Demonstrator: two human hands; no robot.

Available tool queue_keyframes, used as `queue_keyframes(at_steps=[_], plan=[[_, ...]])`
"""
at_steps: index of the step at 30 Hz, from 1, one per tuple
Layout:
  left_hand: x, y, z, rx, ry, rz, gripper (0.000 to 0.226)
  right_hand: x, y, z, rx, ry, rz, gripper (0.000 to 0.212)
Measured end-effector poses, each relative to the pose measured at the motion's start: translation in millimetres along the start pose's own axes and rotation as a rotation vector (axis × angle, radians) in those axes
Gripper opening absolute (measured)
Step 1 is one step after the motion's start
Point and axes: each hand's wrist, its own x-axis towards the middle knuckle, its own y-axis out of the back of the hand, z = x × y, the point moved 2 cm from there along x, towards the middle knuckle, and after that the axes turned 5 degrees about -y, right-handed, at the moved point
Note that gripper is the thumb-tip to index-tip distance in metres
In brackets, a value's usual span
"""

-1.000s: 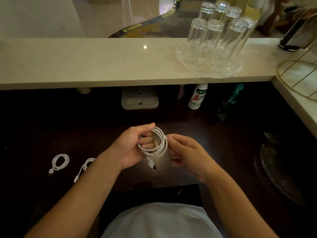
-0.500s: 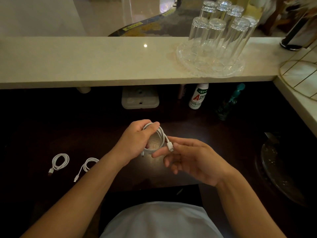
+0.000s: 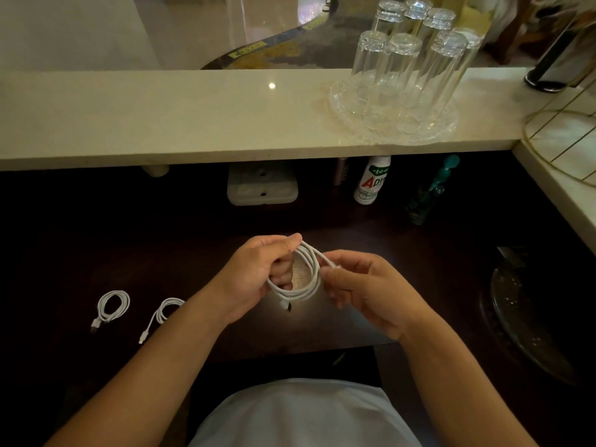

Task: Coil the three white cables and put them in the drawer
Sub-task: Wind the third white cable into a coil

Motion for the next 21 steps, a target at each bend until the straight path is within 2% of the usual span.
queue_keyframes(at_steps=[3, 5, 9, 12, 14, 17, 21], plan=[[-1.9, 0.2, 0.0, -0.079, 0.076, -0.057, 0.043, -2.1, 5.9, -1.6, -0.040, 0.042, 0.017, 0.023], [-2.2, 0.9, -0.3, -0.150, 0.118, -0.081, 0.044, -3.7, 7.5, -3.1, -0.240, 0.050, -0.003, 0.025], [-1.1, 2.1, -1.7, -0.294, 0.174, -0.116, 0.043, -0.9, -2.9, 3.4, -0.572, -0.055, -0.010, 0.038], [-2.2, -1.6, -2.3, -0.297, 0.187, -0.085, 0.042, 2.7, -14.8, 6.8, -0.754, 0.021, 0.055, 0.030], [-3.4, -2.4, -1.6, -0.242, 0.157, -0.058, 0.042, 5.2, -19.2, 8.2, -0.651, 0.098, 0.128, 0.028], [-4.6, -0.3, -1.0, -0.106, 0.095, -0.013, 0.042, 6.5, -18.3, 10.0, -0.238, 0.081, 0.203, 0.012], [-6.9, -4.0, -1.0, 0.067, 0.025, 0.046, 0.043, 7.7, -21.8, 11.7, 0.084, -0.022, 0.117, 0.028]])
